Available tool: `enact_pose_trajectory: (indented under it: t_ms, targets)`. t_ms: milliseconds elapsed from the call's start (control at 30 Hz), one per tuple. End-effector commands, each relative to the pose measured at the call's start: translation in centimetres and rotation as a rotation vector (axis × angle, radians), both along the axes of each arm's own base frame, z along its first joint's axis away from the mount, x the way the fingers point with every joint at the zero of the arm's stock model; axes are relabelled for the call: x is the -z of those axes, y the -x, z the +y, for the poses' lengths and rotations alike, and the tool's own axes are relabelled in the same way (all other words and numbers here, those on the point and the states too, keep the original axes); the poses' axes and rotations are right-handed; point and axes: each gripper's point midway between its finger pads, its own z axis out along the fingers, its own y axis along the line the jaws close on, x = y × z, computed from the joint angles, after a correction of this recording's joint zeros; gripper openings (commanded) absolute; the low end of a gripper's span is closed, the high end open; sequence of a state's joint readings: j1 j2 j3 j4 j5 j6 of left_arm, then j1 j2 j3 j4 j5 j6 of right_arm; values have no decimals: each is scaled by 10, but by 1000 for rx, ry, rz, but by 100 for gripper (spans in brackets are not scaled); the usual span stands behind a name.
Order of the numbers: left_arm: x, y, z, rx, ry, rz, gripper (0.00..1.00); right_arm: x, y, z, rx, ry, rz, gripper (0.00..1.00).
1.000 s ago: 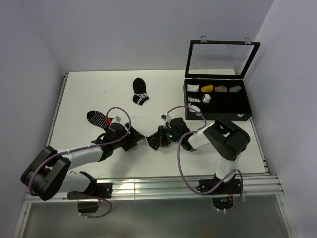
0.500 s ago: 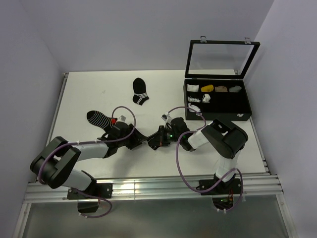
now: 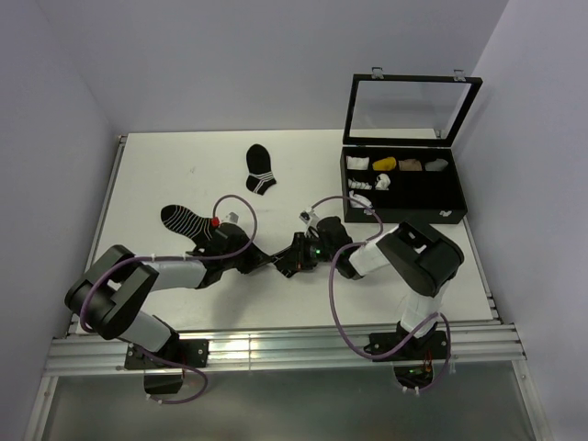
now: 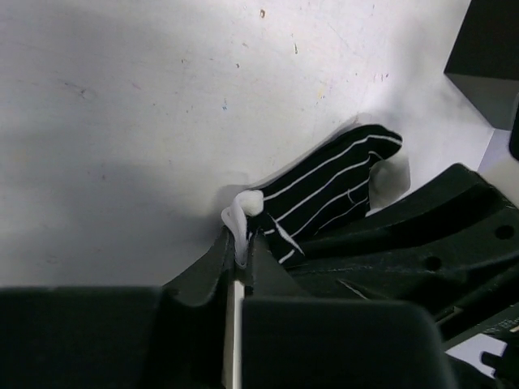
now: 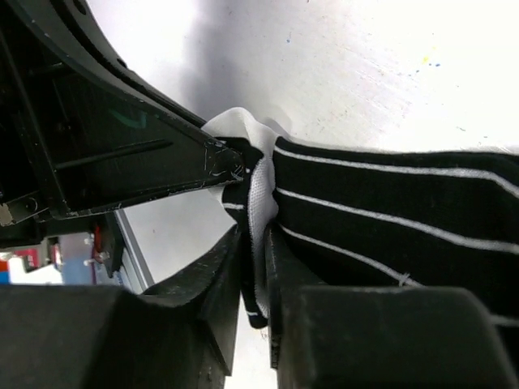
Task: Roll the socks
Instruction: Roll the sock at the center of the board.
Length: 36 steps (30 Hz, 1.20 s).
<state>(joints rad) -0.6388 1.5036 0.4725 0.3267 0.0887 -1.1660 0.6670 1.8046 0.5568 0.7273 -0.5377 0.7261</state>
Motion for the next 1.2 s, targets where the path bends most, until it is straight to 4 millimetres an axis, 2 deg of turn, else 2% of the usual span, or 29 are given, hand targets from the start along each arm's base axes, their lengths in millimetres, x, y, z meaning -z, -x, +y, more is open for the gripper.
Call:
enact_pose_trajectory:
  t_ms: [0,33,167,200,267,400,433,500,533,600,633,667,733,800,833,900,1033,1100,1167]
  targets:
    - [12,6,6,27,-78,27,1,-14,-9,-11,29,59,-83,26]
    - [12,6,6,27,-82,25,1,-18,-10,-13,37,68,-98,31]
    - [8,3,12,17,-114,7,0,-39,-25,-32,132,144,-197,38]
    - [6,2,12,19,-120,-1,1,-32,-25,-40,151,196,-180,39]
    - [5,1,14,16,-131,-7,1,-35,-33,-47,186,247,-196,40]
    - [0,-1,14,22,-134,-23,1,-14,-40,-64,234,388,-146,39]
    - [0,0,14,26,-134,-23,1,-15,-45,-63,239,397,-147,38]
    - [-3,-1,13,33,-134,-34,1,-3,-46,-63,229,437,-126,37]
    - [-3,-1,12,39,-134,-37,1,-5,-52,-60,228,440,-131,36]
    - [-3,1,13,52,-140,-40,1,8,-56,-61,213,484,-115,35]
    - [-3,1,13,56,-143,-41,1,4,-64,-56,212,482,-130,34]
    - [-5,2,13,63,-144,-46,1,12,-66,-57,195,511,-127,35]
    - [-5,4,14,81,-150,-55,1,6,-79,-50,187,516,-154,34]
    - [-8,5,14,97,-155,-74,1,15,-83,-49,158,547,-150,34]
    - [-9,6,14,107,-155,-77,1,9,-92,-42,153,537,-167,34]
    - [-11,6,14,116,-163,-90,1,16,-93,-37,113,551,-158,34]
    - [-4,6,18,114,-202,-65,1,11,-95,-26,66,525,-173,34]
    - [1,4,19,103,-221,-42,1,2,-92,-24,45,503,-199,34]
    - [7,5,19,100,-239,-12,1,-16,-92,-23,45,493,-253,34]
